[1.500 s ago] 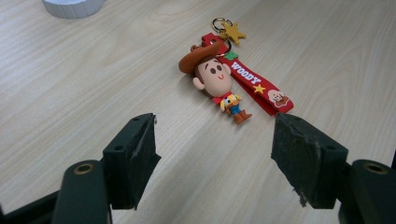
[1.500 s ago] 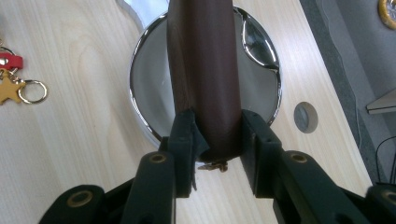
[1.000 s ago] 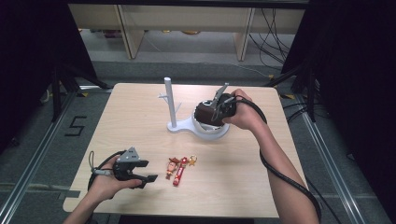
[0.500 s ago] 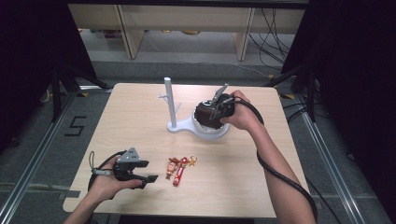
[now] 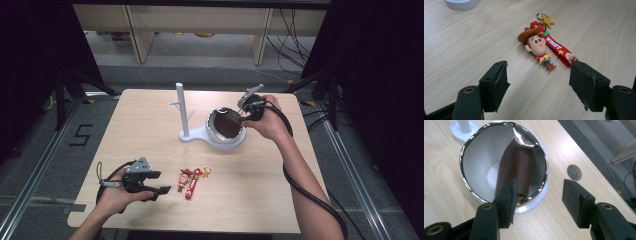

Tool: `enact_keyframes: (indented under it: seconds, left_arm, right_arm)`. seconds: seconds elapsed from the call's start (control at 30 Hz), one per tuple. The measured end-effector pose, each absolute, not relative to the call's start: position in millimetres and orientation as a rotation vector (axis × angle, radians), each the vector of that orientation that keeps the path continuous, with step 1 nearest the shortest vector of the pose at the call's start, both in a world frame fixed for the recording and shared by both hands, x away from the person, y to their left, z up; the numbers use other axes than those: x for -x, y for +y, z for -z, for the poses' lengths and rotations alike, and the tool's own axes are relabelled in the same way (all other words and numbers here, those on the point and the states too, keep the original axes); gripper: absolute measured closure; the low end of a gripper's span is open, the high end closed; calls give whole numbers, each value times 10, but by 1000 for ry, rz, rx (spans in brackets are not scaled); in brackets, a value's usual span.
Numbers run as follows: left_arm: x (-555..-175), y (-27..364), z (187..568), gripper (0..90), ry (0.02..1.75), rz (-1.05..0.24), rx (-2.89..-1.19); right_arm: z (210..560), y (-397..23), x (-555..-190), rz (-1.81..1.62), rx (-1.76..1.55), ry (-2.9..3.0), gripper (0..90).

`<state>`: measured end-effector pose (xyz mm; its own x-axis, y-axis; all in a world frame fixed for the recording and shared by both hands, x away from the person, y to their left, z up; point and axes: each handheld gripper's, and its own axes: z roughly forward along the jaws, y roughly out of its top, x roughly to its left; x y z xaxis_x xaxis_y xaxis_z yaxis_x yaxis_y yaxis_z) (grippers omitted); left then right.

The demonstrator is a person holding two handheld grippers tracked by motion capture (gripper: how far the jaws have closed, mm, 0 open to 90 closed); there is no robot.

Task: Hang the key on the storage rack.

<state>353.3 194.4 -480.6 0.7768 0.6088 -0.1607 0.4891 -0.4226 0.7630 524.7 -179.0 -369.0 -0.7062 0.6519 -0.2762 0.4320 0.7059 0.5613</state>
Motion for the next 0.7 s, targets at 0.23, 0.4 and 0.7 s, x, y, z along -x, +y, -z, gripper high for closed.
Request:
enact_keyframes:
  seconds: [0.23, 0.4, 0.7]
  left_arm:
    - [-3551, 1939, 4796, 371, 828, -175, -2069]
    - [-3573, 1919, 4765, 423, 837, -176, -2029]
    - [-3600, 1866, 4737, 456, 865, -155, -2017]
  right_arm:
    - [3712, -1965, -5080, -752, -967, 2432, 661]
    - [3789, -2034, -4954, -753, -1048, 2441, 777]
    - [3903, -2202, -4756, -768, -1122, 2433, 789]
